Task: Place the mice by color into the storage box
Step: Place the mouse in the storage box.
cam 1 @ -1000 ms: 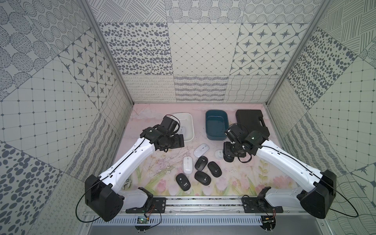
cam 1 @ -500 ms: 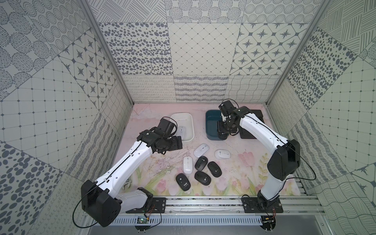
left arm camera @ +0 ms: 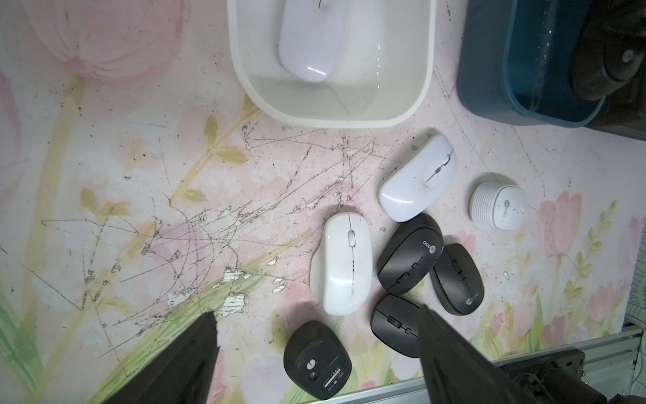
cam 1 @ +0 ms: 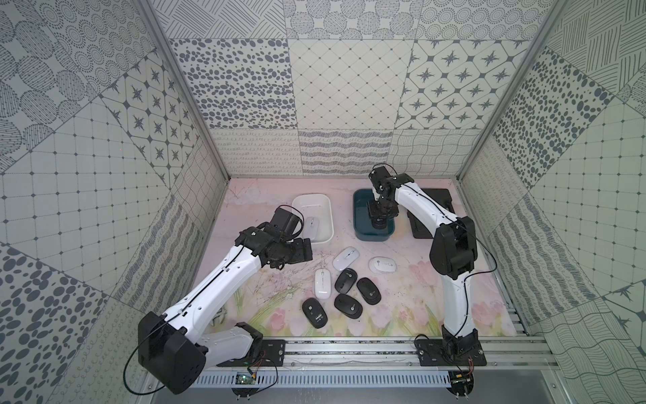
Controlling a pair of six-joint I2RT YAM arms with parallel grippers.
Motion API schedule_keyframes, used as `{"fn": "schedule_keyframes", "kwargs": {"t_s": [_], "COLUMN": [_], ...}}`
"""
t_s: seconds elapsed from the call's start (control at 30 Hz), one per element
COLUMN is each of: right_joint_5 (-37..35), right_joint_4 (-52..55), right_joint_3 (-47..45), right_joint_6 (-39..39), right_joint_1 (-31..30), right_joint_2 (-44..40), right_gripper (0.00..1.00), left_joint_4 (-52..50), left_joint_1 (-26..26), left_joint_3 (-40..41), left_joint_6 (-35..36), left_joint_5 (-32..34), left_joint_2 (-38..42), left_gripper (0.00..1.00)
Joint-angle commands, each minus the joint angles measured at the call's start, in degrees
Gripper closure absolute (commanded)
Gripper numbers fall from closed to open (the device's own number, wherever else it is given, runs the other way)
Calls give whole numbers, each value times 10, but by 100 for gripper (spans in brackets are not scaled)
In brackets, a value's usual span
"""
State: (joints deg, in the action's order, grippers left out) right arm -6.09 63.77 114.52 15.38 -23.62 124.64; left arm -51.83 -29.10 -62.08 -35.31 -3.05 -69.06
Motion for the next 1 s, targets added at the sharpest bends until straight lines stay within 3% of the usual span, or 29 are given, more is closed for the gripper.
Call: {"fn": "schedule_keyframes", "kwargs": {"t_s": [0.0,0.2,0.53,0.83,0.97], "right_joint_5": [-17,-34,-25,-13,-11], "right_joint_4": [3,38,40,25,19], "right_joint_3": [47,108,87,51,48], "right_joint_6": [-27,-46,-35,-21,-16], "right_joint_1": [9,16,19,18,18], "right_joint_2": [35,98,107,107,96], "right_gripper": [50,50,48,38,26], "left_joint_4": [4,7,13,23,22], "left_joint_1": [4,5,6,6,6], "left_joint_3": [6,10,15,16,18], "left_joint_6": [0,0,1,-3,-8], "left_joint_5": [-11,-13,-12,-19,-27], "left_joint_2": [4,4,2,-6,-4], "left_gripper": [8,8,8,8,7]}}
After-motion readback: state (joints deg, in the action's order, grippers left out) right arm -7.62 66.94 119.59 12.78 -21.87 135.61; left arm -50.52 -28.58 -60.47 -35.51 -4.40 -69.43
